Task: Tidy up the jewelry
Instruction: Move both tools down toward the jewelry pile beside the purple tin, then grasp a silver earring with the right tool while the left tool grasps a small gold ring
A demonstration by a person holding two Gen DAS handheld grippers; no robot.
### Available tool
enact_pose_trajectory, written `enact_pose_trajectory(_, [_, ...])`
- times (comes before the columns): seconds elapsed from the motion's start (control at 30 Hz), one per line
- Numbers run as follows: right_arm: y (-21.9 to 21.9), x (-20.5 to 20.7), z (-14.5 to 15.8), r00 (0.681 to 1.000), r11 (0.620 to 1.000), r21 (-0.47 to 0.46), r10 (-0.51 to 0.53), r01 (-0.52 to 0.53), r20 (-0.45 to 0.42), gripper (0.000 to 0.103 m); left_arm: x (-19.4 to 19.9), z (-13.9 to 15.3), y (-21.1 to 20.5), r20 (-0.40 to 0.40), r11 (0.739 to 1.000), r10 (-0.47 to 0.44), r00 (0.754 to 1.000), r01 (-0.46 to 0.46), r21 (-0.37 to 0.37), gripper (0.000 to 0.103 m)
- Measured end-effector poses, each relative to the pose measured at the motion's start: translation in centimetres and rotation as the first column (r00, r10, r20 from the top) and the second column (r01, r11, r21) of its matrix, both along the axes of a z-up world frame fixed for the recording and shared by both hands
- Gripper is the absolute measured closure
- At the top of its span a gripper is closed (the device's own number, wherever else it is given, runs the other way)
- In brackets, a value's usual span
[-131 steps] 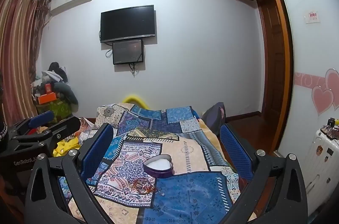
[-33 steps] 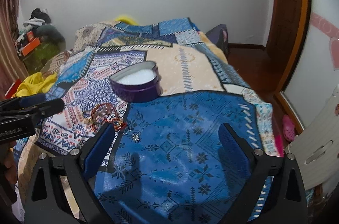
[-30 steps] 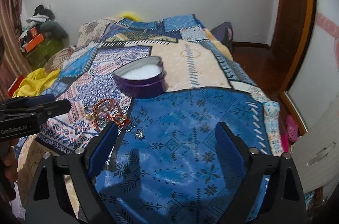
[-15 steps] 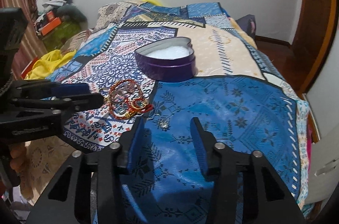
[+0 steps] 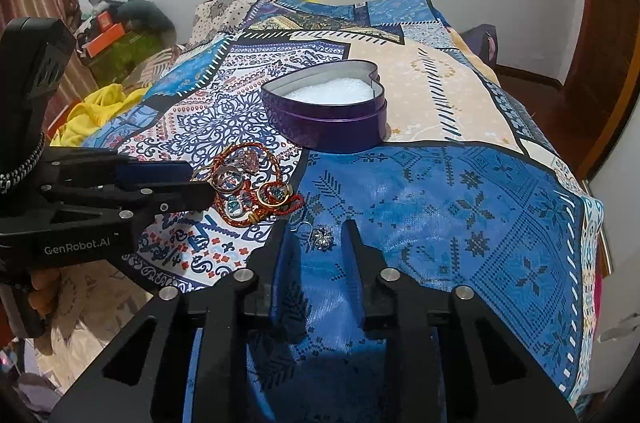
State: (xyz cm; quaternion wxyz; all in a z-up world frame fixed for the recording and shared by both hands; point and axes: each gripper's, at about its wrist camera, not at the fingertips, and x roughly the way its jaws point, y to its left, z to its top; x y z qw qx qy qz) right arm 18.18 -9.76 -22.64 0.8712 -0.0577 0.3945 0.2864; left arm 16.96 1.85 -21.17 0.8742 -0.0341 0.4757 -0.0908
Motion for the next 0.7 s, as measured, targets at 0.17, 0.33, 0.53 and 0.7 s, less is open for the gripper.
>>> enact_pose_trajectory(0.17, [0.1, 0.3, 0.0, 1.0, 1.0, 0.0, -0.003, 0.003, -0.004, 0.09, 0.0, 0.0, 0.1, 0.007, 1.0, 0.014, 1.0, -0.014, 0.011, 0.087])
enact_pose_trajectory(0.33, [-0.1, 0.4, 0.1, 1.0, 1.0, 0.007, -0.013, 0.013, -0.009, 0.094, -0.3, 0.1, 0.1, 0.017, 1.0, 0.015, 1.0, -0.016, 0.017, 0.09])
enact_pose_trajectory(0.53, [-0.5, 0.4, 0.8, 1.0, 1.0, 0.02, -0.019, 0.019, -0.004, 0.094, -0.5, 0.6, 0.4, 0.018, 0.999, 0.037, 0.999, -0.037, 0.005, 0.097])
enact_pose_trajectory(0.7, [-1.0, 0.3, 2.2, 0.999, 0.999, 0.027, -0.036, 0.036, 0.034, 0.094, -0.8, 1.6, 0.9, 0.041, 0.999, 0.05, 0.998, -0.05, 0.001, 0.097])
